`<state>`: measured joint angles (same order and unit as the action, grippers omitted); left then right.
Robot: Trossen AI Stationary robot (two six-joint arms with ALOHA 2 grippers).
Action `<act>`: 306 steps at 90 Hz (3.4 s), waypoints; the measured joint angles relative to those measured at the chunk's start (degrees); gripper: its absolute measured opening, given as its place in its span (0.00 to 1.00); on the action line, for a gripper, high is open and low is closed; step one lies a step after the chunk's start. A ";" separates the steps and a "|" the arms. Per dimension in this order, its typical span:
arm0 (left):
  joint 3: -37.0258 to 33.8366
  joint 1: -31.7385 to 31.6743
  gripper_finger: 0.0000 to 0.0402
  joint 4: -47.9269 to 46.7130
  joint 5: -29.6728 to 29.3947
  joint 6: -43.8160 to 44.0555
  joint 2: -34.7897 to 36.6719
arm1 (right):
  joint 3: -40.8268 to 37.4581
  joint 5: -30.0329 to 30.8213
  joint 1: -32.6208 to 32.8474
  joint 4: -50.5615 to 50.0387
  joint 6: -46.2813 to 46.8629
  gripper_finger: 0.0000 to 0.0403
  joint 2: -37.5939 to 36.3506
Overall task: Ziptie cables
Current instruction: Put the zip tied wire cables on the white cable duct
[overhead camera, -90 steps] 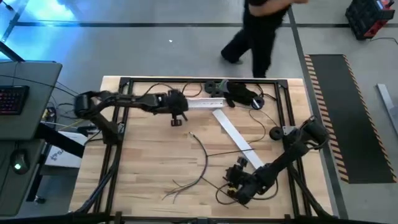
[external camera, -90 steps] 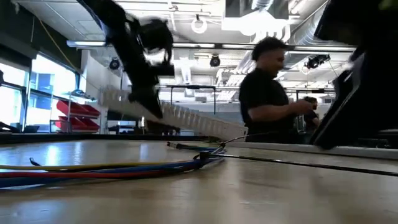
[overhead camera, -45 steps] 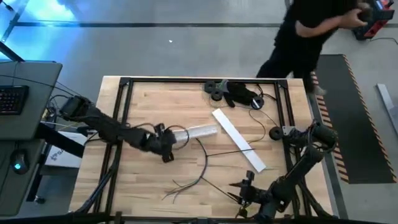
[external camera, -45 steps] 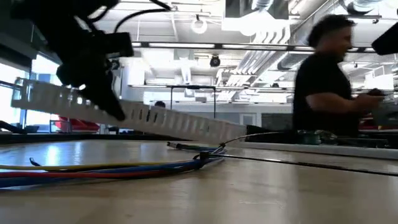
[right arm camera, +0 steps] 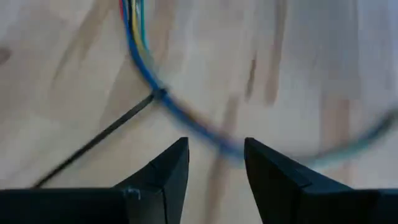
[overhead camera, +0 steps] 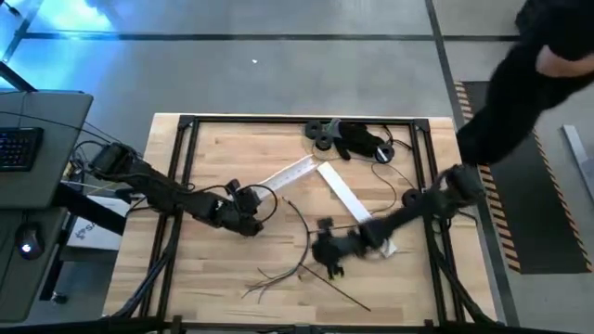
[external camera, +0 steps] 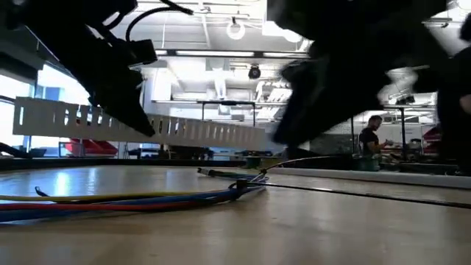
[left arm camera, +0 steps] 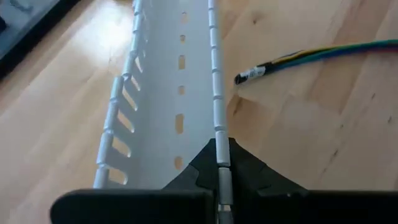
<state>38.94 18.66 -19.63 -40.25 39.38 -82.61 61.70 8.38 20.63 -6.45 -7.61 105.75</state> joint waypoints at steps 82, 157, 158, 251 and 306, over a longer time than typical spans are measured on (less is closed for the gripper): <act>0.11 1.57 0.00 10.17 3.21 4.98 -14.36 | 18.51 12.24 -17.14 -26.54 5.09 0.01 16.01; 0.00 3.43 0.28 22.40 15.15 -18.15 -11.67 | 18.54 6.07 13.43 -53.91 62.28 0.00 10.38; 0.02 3.42 0.28 22.16 15.15 -18.18 -11.32 | 18.55 6.73 13.78 -53.93 61.85 0.00 9.79; 4.39 18.21 0.48 37.10 26.34 -12.89 -16.95 | -7.24 19.47 21.51 -30.95 45.69 0.30 -15.97; 23.59 25.23 0.46 -0.41 19.82 0.77 -23.17 | -7.16 -0.45 4.06 -37.60 1.14 0.30 -7.66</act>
<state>62.53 43.88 -20.04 -20.43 40.15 -105.78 54.54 7.93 24.69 -44.05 -6.47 98.09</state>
